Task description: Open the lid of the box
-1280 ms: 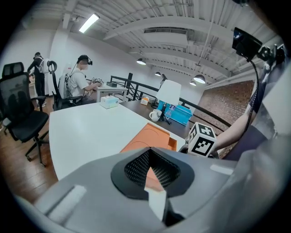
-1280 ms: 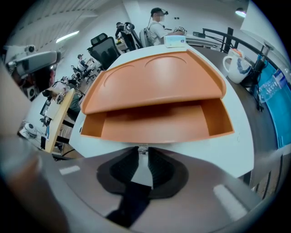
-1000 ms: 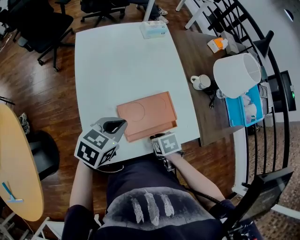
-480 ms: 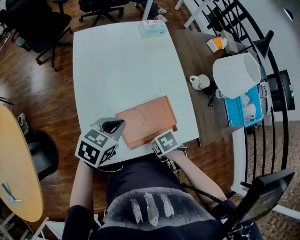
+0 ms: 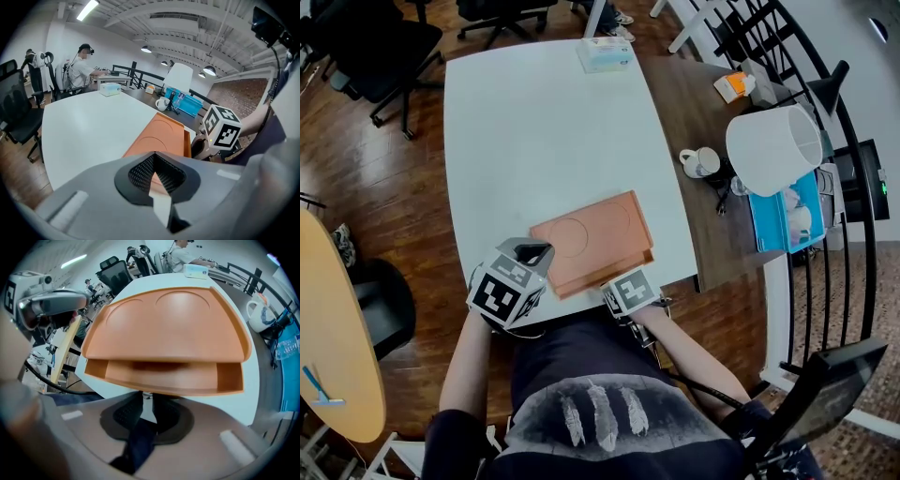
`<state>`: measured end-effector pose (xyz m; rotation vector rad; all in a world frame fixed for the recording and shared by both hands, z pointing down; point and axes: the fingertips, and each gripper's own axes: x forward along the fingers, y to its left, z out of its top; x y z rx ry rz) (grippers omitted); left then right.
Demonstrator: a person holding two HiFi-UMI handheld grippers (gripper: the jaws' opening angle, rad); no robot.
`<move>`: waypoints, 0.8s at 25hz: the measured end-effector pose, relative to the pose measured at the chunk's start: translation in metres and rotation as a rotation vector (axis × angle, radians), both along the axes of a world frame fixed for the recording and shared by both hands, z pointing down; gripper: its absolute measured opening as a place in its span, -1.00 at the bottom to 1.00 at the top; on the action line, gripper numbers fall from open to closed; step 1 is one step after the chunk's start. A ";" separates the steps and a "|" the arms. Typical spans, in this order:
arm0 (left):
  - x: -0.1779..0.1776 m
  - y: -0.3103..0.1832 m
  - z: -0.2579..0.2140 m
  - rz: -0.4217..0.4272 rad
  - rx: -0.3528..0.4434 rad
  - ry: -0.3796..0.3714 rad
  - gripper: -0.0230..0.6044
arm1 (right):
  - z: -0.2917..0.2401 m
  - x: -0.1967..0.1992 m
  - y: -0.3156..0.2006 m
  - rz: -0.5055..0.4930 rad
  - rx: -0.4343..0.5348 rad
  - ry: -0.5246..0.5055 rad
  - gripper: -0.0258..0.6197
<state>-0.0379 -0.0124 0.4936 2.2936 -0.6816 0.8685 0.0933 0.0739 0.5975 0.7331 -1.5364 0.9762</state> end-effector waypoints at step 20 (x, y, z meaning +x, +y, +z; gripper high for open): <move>0.037 0.003 0.056 0.256 -0.043 -0.333 -0.88 | 0.000 -0.006 -0.004 -0.130 0.094 0.000 -0.72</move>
